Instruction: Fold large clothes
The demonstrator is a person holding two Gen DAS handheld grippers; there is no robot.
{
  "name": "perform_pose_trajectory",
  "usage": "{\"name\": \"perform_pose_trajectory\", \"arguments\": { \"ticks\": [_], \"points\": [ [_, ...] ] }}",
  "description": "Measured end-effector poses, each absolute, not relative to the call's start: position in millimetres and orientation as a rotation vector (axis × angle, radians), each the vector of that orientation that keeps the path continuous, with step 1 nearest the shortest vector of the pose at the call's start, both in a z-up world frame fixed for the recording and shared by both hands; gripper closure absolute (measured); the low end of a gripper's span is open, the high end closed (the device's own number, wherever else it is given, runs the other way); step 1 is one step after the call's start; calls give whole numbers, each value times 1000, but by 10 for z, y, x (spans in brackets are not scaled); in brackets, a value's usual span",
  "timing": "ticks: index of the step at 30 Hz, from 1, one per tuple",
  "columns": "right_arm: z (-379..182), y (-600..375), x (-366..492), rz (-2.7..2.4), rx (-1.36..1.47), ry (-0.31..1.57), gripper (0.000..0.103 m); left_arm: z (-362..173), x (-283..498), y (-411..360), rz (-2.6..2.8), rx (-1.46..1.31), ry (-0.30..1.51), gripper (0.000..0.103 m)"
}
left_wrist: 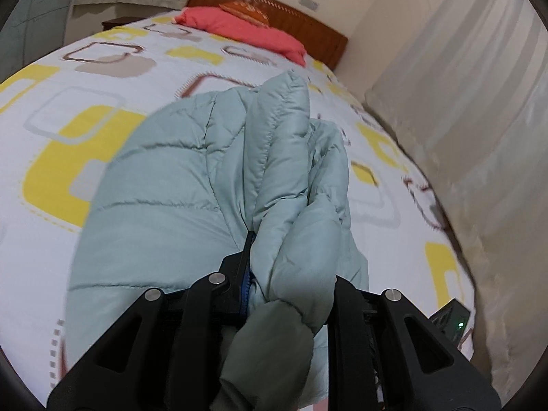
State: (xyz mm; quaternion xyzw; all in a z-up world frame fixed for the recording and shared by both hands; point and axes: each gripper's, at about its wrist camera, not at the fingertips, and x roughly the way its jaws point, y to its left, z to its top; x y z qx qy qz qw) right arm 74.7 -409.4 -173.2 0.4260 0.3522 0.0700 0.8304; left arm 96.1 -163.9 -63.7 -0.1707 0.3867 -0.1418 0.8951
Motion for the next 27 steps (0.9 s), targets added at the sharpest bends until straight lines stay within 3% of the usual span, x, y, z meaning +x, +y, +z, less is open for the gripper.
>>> {"name": "perform_pose_trajectory", "arguments": {
  "ticks": [20, 23, 27],
  "points": [
    [-1687, -4025, 622, 162, 886, 719, 71, -1157, 1015, -2271, -331, -228, 835, 85],
    [-1669, -4053, 631, 170, 904, 723, 68, -1089, 964, -2219, -342, -254, 841, 78],
    [-1626, -4130, 613, 146, 902, 731, 65, -924, 810, -2108, -397, -315, 819, 49]
  ]
}}
